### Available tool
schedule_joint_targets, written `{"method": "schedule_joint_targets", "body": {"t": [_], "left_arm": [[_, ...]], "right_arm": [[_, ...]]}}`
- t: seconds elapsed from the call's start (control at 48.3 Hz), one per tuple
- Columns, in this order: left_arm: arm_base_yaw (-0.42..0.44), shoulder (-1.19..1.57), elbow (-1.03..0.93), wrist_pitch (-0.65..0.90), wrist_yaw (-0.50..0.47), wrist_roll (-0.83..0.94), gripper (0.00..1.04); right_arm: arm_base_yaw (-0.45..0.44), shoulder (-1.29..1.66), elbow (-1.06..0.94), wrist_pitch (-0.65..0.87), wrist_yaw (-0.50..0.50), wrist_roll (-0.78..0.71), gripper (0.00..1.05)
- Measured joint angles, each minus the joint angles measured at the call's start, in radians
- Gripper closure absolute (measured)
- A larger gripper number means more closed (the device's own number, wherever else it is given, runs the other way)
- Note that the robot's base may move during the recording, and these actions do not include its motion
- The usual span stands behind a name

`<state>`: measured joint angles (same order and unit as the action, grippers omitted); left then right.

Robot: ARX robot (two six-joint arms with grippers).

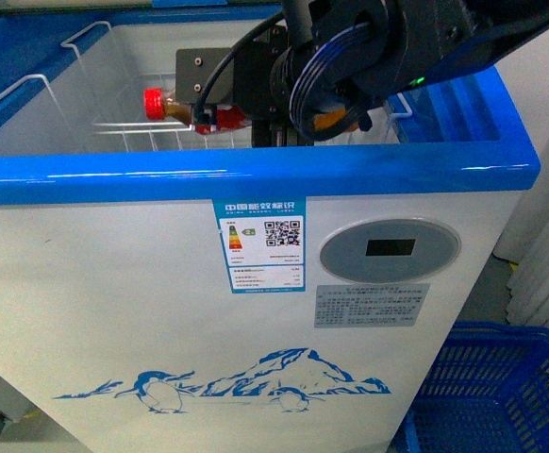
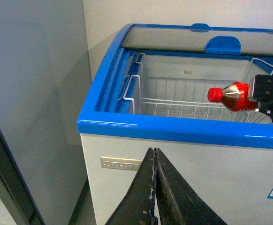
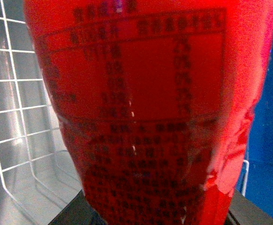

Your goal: Put drink in fridge

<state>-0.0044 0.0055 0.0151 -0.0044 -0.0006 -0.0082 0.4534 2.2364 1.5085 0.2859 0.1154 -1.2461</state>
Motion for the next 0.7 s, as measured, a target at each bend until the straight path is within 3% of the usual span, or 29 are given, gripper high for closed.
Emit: {"method": "schedule_joint_targets", "body": {"t": [0.145, 0.393, 0.476, 0.703], "left_arm": [[0.0, 0.0, 0.0, 0.0, 0.0, 0.0, 1.02], [0.0, 0.0, 0.0, 0.0, 0.0, 0.0, 0.68], [0.0, 0.0, 0.0, 0.0, 0.0, 0.0, 0.52], [0.0, 0.0, 0.0, 0.0, 0.0, 0.0, 0.19]], "right_arm": [[0.009, 0.062, -0.005, 0.037, 0.004, 0.018, 0.66], [0.013, 0.075, -0.005, 0.058, 0.004, 0.043, 0.66], [0.014, 0.081, -0.005, 0.074, 0.009, 0.052, 0.66], [0.019, 0.08, -0.002, 0.049, 0.004, 0.08, 0.32]]}}
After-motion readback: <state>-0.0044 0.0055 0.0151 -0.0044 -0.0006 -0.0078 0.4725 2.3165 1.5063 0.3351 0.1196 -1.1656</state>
